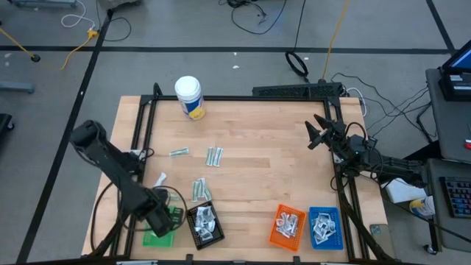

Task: Pick & Place First Aid Supplies
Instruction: Put the bandage into the green bin

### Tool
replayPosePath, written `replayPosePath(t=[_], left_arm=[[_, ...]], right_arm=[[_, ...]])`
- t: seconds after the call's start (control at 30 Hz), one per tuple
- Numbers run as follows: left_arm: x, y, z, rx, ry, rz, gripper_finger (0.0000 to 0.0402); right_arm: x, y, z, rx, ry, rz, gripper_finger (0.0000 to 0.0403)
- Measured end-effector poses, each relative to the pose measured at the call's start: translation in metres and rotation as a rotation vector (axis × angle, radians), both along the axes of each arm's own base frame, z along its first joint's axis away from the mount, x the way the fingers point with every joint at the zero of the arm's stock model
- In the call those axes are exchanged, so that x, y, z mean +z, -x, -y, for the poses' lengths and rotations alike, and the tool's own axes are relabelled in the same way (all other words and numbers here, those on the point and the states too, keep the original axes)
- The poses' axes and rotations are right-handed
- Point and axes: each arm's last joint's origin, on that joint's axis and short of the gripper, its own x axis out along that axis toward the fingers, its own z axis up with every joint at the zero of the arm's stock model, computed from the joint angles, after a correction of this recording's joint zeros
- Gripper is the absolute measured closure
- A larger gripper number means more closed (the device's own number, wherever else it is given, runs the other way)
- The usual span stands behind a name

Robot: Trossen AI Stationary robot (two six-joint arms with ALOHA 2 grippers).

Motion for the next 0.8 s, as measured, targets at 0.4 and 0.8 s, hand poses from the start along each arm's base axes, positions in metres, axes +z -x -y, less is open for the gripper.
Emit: replayPosePath(t=[0.4, 0.8], left_arm=[[-0.016, -0.007, 0.006, 0.014, -0.01, -0.049, 0.0365], [-0.001, -0.005, -0.005, -0.066, 0.027, -0.032, 0.0151]], right_arm=[[0.0, 0.0, 0.0, 0.0, 0.0, 0.0, 0.0135], [0.0, 0.0, 0.0, 0.0, 0.0, 0.0, 0.0135]])
